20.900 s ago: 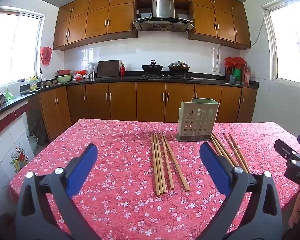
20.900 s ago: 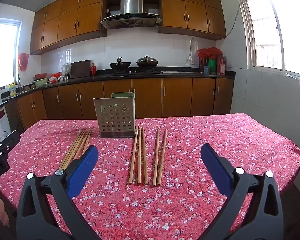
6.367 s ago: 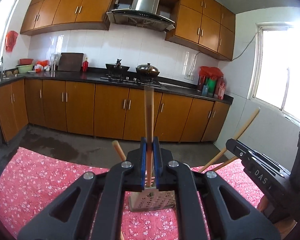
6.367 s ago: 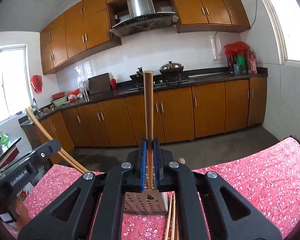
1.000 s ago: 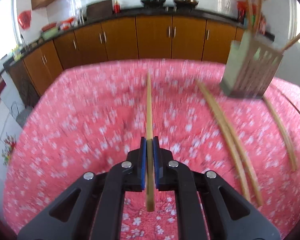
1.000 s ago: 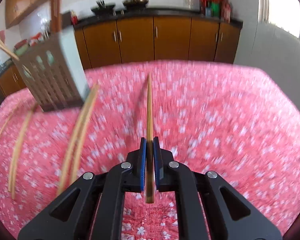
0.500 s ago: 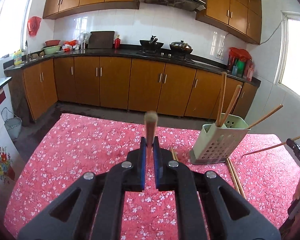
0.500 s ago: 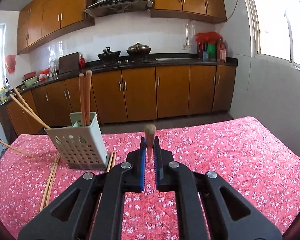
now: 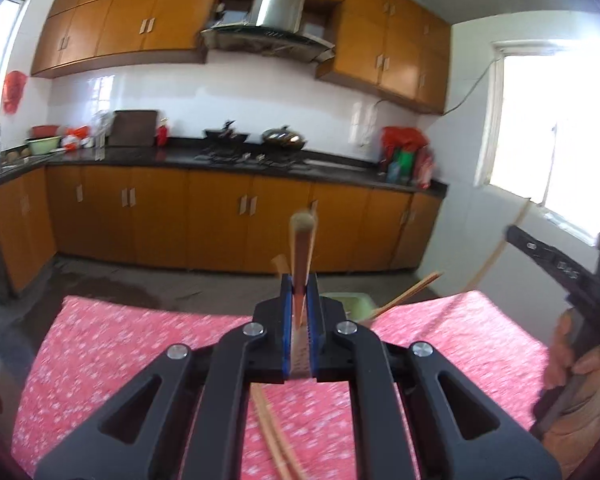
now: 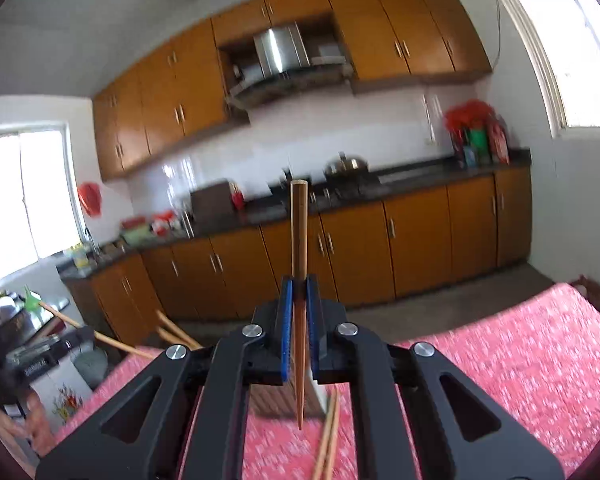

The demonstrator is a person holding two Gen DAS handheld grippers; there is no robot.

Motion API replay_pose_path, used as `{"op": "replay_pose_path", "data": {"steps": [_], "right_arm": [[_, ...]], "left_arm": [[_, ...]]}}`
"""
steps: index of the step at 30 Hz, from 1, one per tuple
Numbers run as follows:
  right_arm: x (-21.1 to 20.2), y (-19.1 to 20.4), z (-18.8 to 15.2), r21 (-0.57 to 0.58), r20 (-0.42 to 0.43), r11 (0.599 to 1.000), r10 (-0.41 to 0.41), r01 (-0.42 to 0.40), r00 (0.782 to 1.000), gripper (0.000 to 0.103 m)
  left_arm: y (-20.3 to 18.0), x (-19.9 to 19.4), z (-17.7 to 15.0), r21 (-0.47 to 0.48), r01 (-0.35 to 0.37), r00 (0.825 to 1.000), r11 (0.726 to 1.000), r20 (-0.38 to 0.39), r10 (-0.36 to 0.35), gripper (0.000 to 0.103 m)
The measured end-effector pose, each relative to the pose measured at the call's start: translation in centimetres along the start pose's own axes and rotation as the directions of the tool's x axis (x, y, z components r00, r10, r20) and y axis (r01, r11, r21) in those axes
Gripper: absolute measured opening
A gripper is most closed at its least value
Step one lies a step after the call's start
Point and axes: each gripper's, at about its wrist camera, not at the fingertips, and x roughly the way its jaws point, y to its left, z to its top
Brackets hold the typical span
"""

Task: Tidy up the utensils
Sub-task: 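Lift the left tool's chopstick into the holder while the right tool inserts its chopstick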

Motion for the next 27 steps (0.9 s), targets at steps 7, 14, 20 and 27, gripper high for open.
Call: {"op": "replay_pose_path", "data": {"steps": [7, 14, 20, 27], "right_arm": [[3.0, 2.1, 0.6, -0.009, 0.09, 1.0, -0.023, 0.024, 0.996, 0.008], [5.4, 3.1, -0.2, -0.039, 0.097, 0.998, -0.042, 0.046, 0.994, 0.008], [8.0, 2.5, -1.9, -0.037, 0.028, 0.997, -0.066, 0.067, 0.997, 0.008], [9.4, 2.0, -3.9, -0.043, -0.077, 0.998, -0.053, 0.05, 0.996, 0.009]], "left_arm": [[-2.8, 1.7, 2.3, 0.005, -0.014, 0.997, 1.0, 0.076, 0.013, 0.008], [-3.2, 4.6, 4.6, -0.032, -0.079, 0.978, 0.996, 0.189, 0.084, 0.008], [-3.2, 8.8, 3.7, -0.041, -0.107, 0.97, 0.993, 0.216, 0.113, 0.008], [-1.3, 12.7, 0.6, -0.084, -0.108, 0.99, 0.991, 0.085, 0.116, 0.009]]}}
